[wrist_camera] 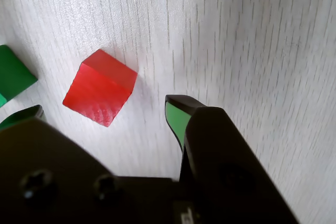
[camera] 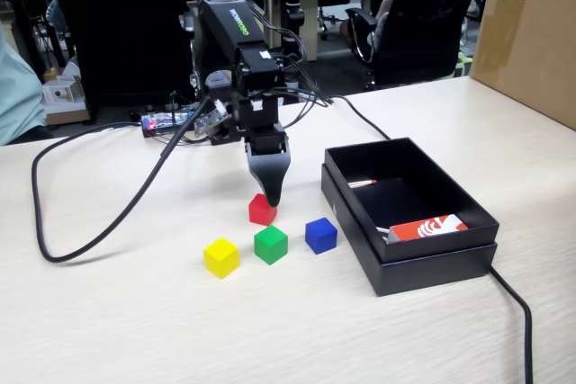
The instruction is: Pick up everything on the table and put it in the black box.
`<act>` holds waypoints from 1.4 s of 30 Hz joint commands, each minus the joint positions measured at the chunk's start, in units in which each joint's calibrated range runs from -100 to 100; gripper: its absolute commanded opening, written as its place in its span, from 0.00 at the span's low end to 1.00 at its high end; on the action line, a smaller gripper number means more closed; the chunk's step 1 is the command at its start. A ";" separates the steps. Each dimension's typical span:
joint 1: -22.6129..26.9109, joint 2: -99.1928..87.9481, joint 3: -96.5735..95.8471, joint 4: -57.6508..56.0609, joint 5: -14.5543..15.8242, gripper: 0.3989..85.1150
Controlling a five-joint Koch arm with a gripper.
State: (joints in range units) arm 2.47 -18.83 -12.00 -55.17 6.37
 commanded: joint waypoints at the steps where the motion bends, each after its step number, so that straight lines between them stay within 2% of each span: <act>1: -0.59 1.57 5.84 -0.43 -0.54 0.53; 6: -1.32 5.35 8.11 -0.51 -0.98 0.47; 12: -1.81 7.99 8.38 -0.51 -1.17 0.46; 15: -2.10 8.45 8.47 -0.51 -1.12 0.33; 16: -2.20 8.45 8.65 -0.43 -1.12 0.26; 18: -2.25 8.22 8.65 -0.51 -1.12 0.19; 26: -2.00 0.99 10.55 -4.92 -1.07 0.19; 29: 1.47 -11.17 18.53 -12.43 -0.34 0.19; 33: 5.62 -13.47 28.50 -15.20 1.07 0.19; 39: 10.89 -2.22 40.29 -15.29 3.47 0.19; 42: 12.99 12.01 46.27 -15.29 5.71 0.19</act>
State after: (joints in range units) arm 14.29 -12.62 26.70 -70.50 10.72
